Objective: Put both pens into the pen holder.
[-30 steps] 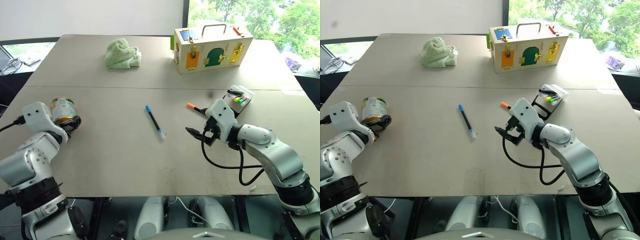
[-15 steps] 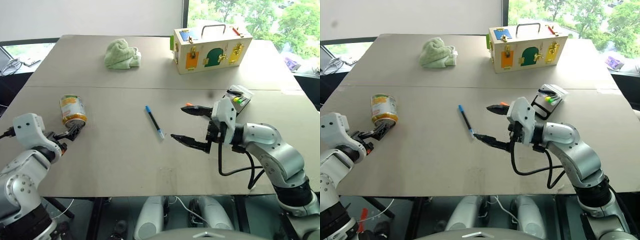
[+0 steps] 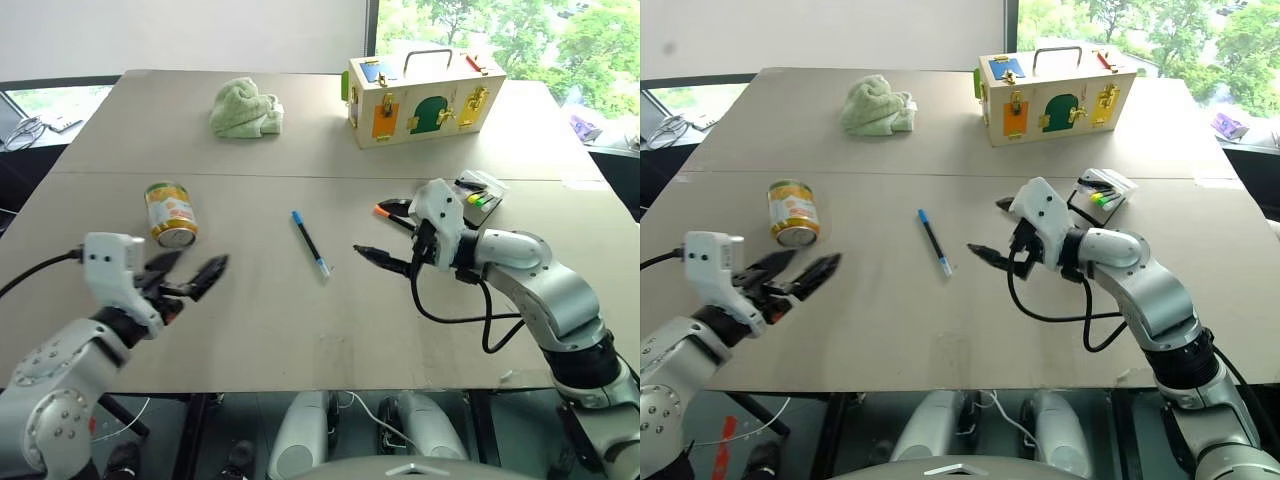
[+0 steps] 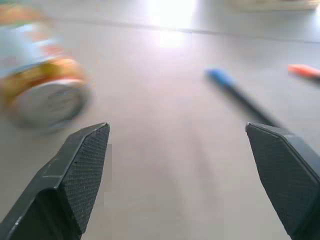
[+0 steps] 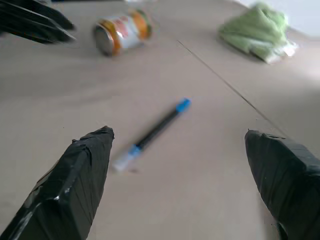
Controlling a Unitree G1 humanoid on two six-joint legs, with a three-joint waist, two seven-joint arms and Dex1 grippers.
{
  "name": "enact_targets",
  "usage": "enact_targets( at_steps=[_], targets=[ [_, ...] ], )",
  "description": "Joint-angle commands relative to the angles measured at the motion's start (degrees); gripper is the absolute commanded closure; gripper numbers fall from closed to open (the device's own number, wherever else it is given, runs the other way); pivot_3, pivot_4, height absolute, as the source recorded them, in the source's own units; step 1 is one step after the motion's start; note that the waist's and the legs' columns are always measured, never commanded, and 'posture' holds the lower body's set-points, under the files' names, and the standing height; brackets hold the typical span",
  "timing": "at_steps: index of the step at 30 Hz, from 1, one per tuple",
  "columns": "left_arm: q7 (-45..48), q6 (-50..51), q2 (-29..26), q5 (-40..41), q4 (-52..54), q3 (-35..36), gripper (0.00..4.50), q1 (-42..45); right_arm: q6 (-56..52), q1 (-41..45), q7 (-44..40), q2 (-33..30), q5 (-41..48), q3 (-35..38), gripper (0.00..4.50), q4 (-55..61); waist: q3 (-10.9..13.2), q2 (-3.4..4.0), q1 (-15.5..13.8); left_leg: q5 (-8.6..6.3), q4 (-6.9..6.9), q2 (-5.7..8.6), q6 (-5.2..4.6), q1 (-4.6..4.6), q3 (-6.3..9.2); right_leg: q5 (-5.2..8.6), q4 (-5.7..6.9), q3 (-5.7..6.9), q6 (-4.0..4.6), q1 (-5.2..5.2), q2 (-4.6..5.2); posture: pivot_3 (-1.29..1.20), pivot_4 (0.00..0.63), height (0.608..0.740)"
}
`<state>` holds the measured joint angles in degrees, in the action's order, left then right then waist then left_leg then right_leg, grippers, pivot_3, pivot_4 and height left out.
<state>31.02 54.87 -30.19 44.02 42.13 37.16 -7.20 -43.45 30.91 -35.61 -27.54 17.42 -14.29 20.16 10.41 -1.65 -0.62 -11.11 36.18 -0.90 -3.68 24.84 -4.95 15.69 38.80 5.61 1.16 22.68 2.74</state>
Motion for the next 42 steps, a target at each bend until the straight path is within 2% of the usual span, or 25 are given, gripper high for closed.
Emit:
enact_targets(
  at_steps=[1,4,8,14,17,18,20,23,25,27,30,32,35,37,38,42],
  targets=[
    [7.7,-4.8,-3.2,5.3,2.6,-0.8,0.02,0.6,-5.7,4.5,1.9,0.2,-2.6,-1.8,0.00,-4.4,0.0,0.02,0.0,0.00,0.00,0.00,0.00,0.00,0.00,0.00,0.01,0.00,0.01,0.02,0.00,0.00,0.150,0.740],
    [12.3,-9.2,-8.3,1.5,2.2,-4.1,0.02,-0.7,-8.8,9.6,3.5,1.4,-5.5,-3.7,0.00,-11.3,0.0,0.12,0.3,0.01,-0.06,-0.01,0.00,0.00,-0.01,0.06,0.03,0.01,0.10,0.01,-0.03,0.00,0.150,0.740],
    [16.8,-11.8,-13.3,1.5,1.5,-6.7,0.02,-1.4,-11.6,19.3,3.8,3.0,-10.7,-8.1,0.00,-26.3,0.1,0.17,1.3,0.02,-0.07,0.00,-0.02,0.04,-0.07,0.00,-0.01,-0.02,0.01,0.02,-0.05,0.00,0.150,0.740],
    [17.9,-15.9,-14.9,-0.7,0.8,-9.0,0.02,-2.4,-13.6,32.1,-2.8,7.7,-11.9,-9.8,0.00,-49.0,0.1,0.23,1.5,0.16,-0.14,0.01,-0.27,0.04,-0.08,0.00,-0.01,0.00,0.00,0.03,-0.07,0.00,0.150,0.740],
    [17.5,-16.8,-14.3,-0.1,1.2,-9.5,0.00,-2.9,-11.0,35.9,-5.3,10.7,-13.8,-11.3,0.86,-58.9,0.1,0.24,1.8,0.16,-0.17,0.01,-0.28,0.00,-0.11,0.00,-0.01,-0.03,0.00,0.02,-0.08,0.00,0.150,0.740],
    [17.5,-17.3,-14.2,-0.4,1.3,-9.8,0.00,-3.2,-9.9,36.7,-6.2,11.4,-14.6,-11.8,1.48,-61.5,0.1,0.24,1.8,0.16,-0.19,0.01,-0.28,-0.03,-0.11,0.00,0.00,-0.04,-0.01,0.01,-0.08,0.00,0.150,0.740],
    [18.1,-19.1,-14.0,-2.0,1.1,-10.3,0.00,-4.6,-8.2,37.7,-8.2,12.7,-15.8,-12.9,2.09,-65.4,0.1,0.26,1.9,0.16,-0.19,0.01,-0.28,-0.03,-0.10,0.00,0.01,-0.04,-0.01,0.01,-0.08,0.00,0.150,0.740],
    [18.3,-21.5,-13.5,-3.5,0.3,-10.8,0.00,-6.2,-4.6,37.9,-10.4,13.3,-18.5,-14.4,3.42,-67.9,-0.1,0.26,2.3,0.09,-0.19,0.01,-0.15,-0.11,-0.11,-0.01,0.02,-0.06,-0.02,-0.02,-0.08,0.00,0.150,0.740],
    [18.0,-22.5,-13.1,-4.1,-0.1,-11.4,0.00,-6.6,-2.6,37.4,-11.3,12.7,-19.6,-14.4,4.42,-66.7,-0.1,0.31,2.4,0.02,-0.18,0.00,-0.03,-0.17,-0.09,-0.01,0.02,-0.06,-0.03,-0.03,-0.07,0.00,0.150,0.740],
    [17.3,-23.0,-12.5,-4.2,-0.1,-12.2,0.00,-6.5,0.2,36.3,-11.3,11.6,-19.7,-12.7,4.47,-63.7,-0.1,0.35,2.4,0.02,-0.16,0.00,-0.02,-0.17,-0.08,-0.02,0.04,-0.05,-0.05,-0.03,-0.05,0.00,0.150,0.740],
    [15.6,-23.0,-10.6,-2.7,-0.7,-13.7,0.00,-5.3,1.1,33.1,-13.6,9.4,-12.9,-3.6,4.47,-49.9,-0.1,0.43,2.2,0.01,-0.13,0.00,-0.02,-0.08,-0.06,-0.04,0.02,-0.03,-0.10,0.01,-0.01,0.00,0.150,0.740],
    [13.2,-20.5,-8.7,2.2,-1.1,-13.8,0.00,-3.1,1.4,29.8,-15.4,6.3,-9.4,1.2,4.47,-39.1,0.0,0.61,1.7,0.04,-0.13,0.01,0.02,0.03,-0.08,-0.05,0.01,-0.03,-0.11,0.04,0.00,0.00,0.150,0.740],
    [10.4,-17.3,-7.5,9.2,-1.2,-14.4,0.00,0.1,0.3,25.6,-15.4,5.2,0.0,12.5,4.47,-26.9,0.1,0.65,1.2,0.15,-0.20,0.01,-0.16,0.14,-0.06,-0.04,0.01,0.01,-0.10,0.13,-0.03,0.00,0.150,0.740],
    [9.4,-16.7,-7.3,10.0,-1.8,-16.9,0.00,3.5,2.2,21.0,-11.8,5.9,5.2,21.5,4.47,-18.3,0.1,0.63,1.2,0.19,-0.27,0.00,-0.24,0.14,-0.06,-0.04,-0.01,0.04,-0.10,0.13,-0.05,0.00,0.150,0.740],
    [9.1,-16.5,-7.4,10.0,-2.0,-17.8,0.00,4.6,3.2,19.3,-10.4,6.0,6.3,23.8,4.47,-15.5,0.1,0.62,0.9,0.20,-0.32,0.00,-0.24,0.14,-0.06,-0.04,-0.04,0.05,-0.10,0.11,-0.06,0.00,0.150,0.740],
    [9.1,-16.9,-7.4,8.0,-2.7,-22.8,0.00,9.2,15.0,12.0,-7.1,1.2,-1.4,22.6,4.47,-9.1,0.1,0.61,0.8,0.18,-0.31,0.04,-0.29,0.11,-0.16,-0.05,-0.21,0.01,-0.14,0.00,-0.05,0.00,0.150,0.740]
  ],
)
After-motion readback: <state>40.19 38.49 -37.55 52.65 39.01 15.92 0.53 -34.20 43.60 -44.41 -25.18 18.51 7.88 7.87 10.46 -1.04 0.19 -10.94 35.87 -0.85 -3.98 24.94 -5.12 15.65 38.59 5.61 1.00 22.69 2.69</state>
